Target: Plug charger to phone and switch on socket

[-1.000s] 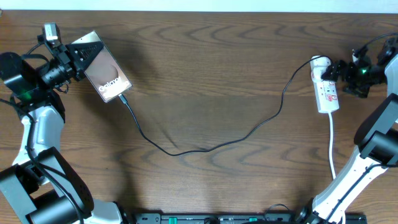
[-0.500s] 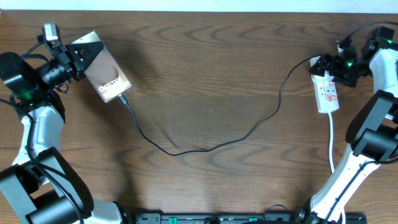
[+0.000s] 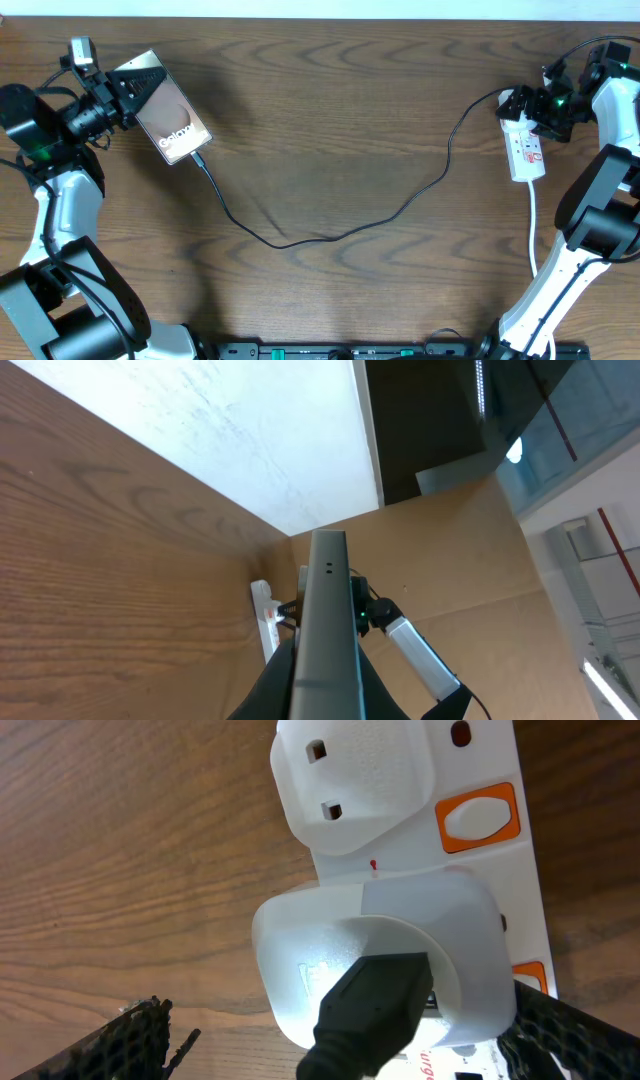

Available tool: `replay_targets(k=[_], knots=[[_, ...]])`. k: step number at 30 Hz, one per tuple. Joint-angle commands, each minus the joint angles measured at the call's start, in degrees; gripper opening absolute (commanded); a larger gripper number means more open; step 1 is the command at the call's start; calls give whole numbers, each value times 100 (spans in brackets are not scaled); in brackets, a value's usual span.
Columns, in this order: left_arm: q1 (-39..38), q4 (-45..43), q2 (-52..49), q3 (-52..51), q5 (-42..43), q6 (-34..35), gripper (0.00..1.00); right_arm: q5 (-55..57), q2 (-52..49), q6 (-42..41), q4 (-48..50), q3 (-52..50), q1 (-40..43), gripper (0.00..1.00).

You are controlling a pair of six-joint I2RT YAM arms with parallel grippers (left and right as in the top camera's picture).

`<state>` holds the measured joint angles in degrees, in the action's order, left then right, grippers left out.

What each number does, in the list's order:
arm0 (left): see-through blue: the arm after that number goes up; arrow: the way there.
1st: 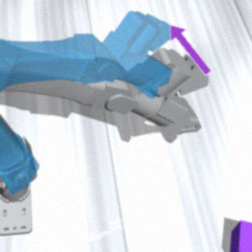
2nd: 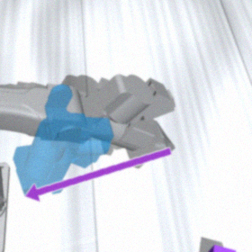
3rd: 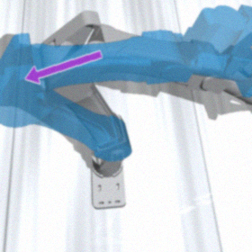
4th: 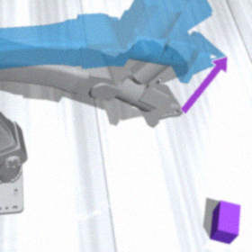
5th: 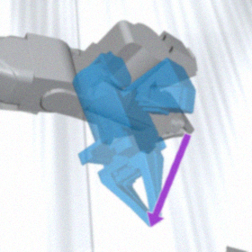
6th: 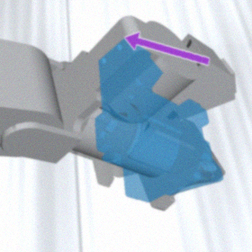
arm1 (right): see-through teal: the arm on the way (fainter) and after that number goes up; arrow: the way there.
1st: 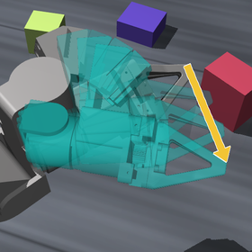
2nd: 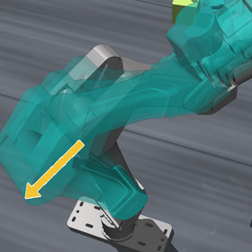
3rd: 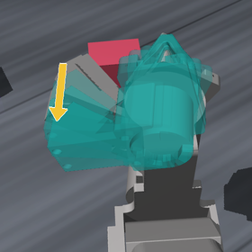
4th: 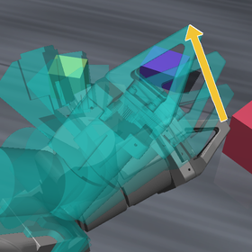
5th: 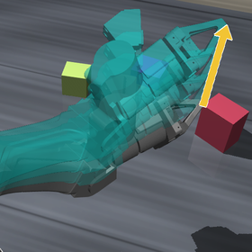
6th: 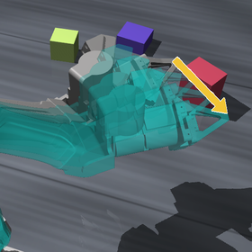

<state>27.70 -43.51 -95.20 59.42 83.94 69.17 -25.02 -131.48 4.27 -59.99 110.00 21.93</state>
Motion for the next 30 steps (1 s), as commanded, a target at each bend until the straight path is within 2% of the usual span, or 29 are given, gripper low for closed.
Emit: replay_targets(k=[1, 10, 21, 25, 30], knots=[[13, -33, 81, 26, 94, -15, 8, -81, -87, -149, -11, 72, -61, 99], [13, -33, 81, 26, 94, -15, 7, -87, -87, -214, 9, -52, -63, 96], [13, -33, 81, 26, 92, -15, 7, -278, -87, -256, 249, -767, -68, 94], [13, -33, 81, 26, 94, -15, 7, -125, -61, -350, 203, -754, -42, 98], [13, -33, 81, 26, 94, -15, 7, 404, -31, -557, 4, -597, 59, 99]])
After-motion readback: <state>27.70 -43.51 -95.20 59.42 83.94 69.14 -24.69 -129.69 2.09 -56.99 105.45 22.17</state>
